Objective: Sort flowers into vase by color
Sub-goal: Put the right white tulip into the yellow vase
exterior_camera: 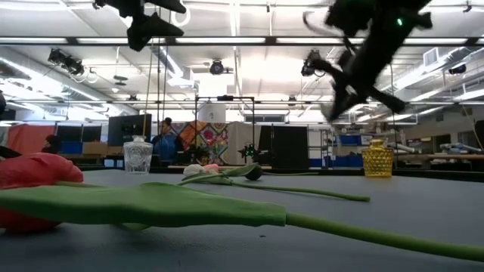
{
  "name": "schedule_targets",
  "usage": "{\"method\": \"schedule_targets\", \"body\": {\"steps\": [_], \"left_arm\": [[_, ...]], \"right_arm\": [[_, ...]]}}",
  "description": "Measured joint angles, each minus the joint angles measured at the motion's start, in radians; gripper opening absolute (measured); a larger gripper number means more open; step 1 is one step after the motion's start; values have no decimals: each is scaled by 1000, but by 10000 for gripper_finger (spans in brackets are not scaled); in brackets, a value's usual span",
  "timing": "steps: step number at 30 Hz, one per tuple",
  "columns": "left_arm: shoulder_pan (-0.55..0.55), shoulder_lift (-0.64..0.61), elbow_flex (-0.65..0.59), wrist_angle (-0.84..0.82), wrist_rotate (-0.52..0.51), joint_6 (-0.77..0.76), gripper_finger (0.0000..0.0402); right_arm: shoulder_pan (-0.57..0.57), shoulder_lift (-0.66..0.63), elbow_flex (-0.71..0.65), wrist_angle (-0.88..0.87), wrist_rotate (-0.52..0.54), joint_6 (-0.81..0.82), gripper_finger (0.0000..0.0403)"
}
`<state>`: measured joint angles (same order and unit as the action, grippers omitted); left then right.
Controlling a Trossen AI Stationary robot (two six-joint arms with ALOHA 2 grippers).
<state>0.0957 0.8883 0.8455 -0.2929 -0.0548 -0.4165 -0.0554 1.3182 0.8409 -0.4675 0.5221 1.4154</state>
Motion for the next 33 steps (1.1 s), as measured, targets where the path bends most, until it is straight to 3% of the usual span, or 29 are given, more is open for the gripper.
{"method": "schedule_targets", "body": {"steps": [4,8,12,15,19,25,33], "left_arm": [[96,0,0,11,156,42,239],[174,0,0,20,226,113,268],[193,0,0,100,233,324,296],[178,0,0,157,235,455,301],[154,0,0,187,236,442,302],[141,2,0,192,236,380,302],[141,11,-1,287,237,375,302]], "right_arm": [[17,0,59,171,33,-323,7],[15,0,69,379,-50,-611,17],[9,0,69,527,-169,-718,31],[6,0,69,606,-200,-745,28],[36,-1,69,695,-144,-889,8],[112,-2,69,841,-90,-1218,14],[161,-3,69,840,32,-1287,9]]}}
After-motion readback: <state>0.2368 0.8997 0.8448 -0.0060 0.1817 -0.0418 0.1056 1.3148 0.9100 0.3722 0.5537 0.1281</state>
